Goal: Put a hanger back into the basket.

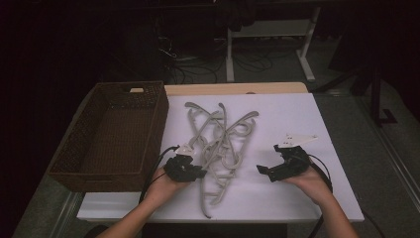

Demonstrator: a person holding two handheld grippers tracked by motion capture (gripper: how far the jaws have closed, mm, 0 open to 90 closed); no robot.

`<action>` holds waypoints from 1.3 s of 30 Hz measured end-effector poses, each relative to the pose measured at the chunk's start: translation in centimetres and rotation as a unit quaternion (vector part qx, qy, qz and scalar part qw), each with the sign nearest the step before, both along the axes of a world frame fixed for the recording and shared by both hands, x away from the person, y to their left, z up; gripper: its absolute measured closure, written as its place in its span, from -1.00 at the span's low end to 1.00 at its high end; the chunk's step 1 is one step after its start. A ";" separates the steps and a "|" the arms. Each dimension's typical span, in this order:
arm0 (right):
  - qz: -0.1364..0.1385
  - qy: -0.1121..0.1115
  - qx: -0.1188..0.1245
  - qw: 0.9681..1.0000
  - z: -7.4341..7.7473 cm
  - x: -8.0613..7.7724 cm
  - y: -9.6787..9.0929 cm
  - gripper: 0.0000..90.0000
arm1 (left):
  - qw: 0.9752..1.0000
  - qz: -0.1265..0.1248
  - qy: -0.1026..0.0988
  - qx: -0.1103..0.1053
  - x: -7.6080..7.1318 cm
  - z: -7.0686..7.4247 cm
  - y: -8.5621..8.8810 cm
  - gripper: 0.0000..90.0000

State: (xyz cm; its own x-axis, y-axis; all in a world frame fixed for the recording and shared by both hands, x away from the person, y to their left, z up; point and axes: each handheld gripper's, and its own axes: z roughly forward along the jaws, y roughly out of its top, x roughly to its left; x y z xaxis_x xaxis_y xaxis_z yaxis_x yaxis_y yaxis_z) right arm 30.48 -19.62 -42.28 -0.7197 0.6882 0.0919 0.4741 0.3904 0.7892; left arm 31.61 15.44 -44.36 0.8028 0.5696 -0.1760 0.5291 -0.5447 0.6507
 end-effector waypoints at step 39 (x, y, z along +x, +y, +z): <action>-0.013 0.002 0.011 1.000 -0.3 0.0 -0.9 -0.98 | 0.998 -0.021 -0.038 -0.044 1.5 9.0 -0.7 0.83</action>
